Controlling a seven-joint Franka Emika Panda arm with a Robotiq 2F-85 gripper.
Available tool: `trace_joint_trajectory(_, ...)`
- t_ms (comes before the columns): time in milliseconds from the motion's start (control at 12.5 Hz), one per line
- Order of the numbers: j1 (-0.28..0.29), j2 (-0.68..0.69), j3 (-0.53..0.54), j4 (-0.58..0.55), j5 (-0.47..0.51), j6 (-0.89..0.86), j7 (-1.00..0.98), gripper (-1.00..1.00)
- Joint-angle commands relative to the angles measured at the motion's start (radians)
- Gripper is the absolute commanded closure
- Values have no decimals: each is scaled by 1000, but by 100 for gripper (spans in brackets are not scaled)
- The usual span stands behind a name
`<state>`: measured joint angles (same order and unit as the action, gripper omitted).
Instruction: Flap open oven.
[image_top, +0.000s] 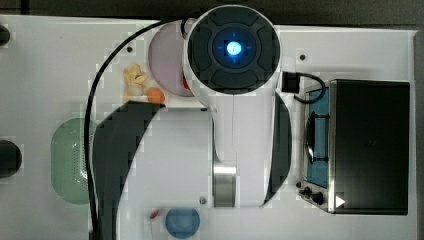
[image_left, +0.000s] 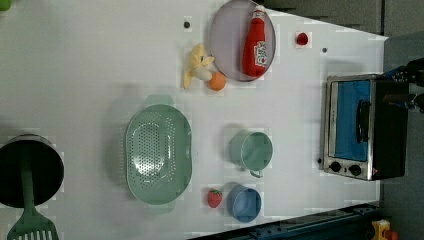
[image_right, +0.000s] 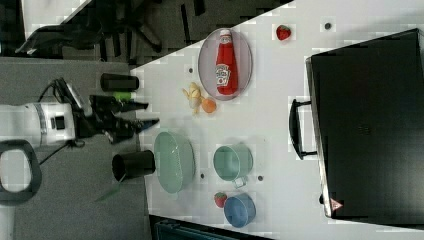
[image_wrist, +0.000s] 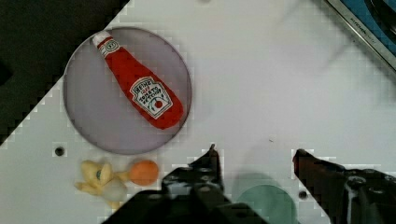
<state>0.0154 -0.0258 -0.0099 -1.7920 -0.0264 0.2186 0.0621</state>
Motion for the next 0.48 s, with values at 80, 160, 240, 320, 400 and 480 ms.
trace_joint_trajectory(80, -36, -261, -26, -128, 13, -156, -35, -58)
trace_joint_trajectory(160, -36, -261, -26, -128, 13, -156, -35, -80)
trace_joint_trajectory(240, -36, -261, -26, -128, 13, -156, -35, -99)
trace_joint_trajectory(320, -36, -261, -26, -128, 13, -156, -35, -100)
trace_joint_trajectory(400, -36, -261, -26, -128, 13, -156, -35, -100)
trace_joint_trajectory(480, -36, -261, -26, -128, 13, -156, -35, -100)
